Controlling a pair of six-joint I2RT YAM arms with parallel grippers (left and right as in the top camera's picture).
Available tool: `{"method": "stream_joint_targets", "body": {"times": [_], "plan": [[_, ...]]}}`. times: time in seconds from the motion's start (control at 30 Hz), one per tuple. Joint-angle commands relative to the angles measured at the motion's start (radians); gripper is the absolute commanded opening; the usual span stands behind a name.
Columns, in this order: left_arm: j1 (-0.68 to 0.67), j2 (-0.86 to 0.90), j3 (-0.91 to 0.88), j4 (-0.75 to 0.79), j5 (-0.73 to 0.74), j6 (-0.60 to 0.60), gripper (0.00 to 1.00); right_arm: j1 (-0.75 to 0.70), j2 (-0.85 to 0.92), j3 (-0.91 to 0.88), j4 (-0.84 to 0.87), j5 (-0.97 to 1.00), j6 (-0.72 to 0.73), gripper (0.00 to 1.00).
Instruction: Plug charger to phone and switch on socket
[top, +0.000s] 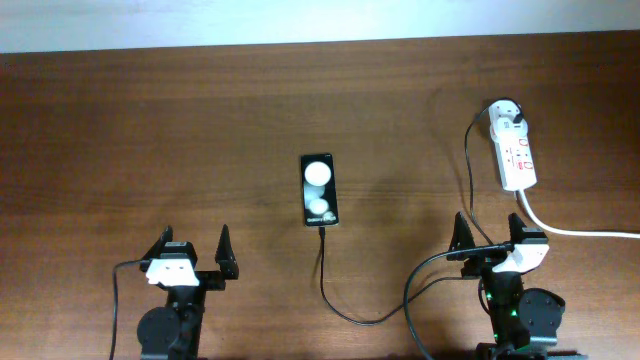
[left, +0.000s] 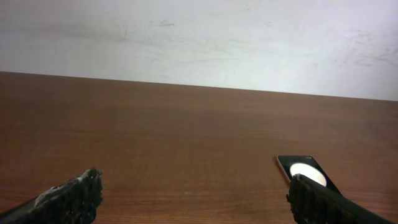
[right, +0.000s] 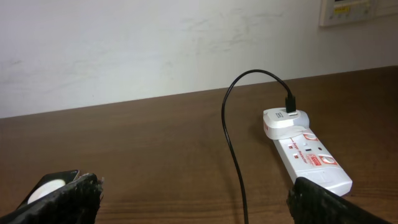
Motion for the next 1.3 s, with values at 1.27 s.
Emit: {"method": "stream_joint_targets", "body": {"times": [1.27], "plan": [[0.005, -0.005, -0.008, 0.002, -0.011, 0.016, 0.99, 0.024, -0.009, -0.005, -0.007, 0.005, -0.008, 0.99]]}}
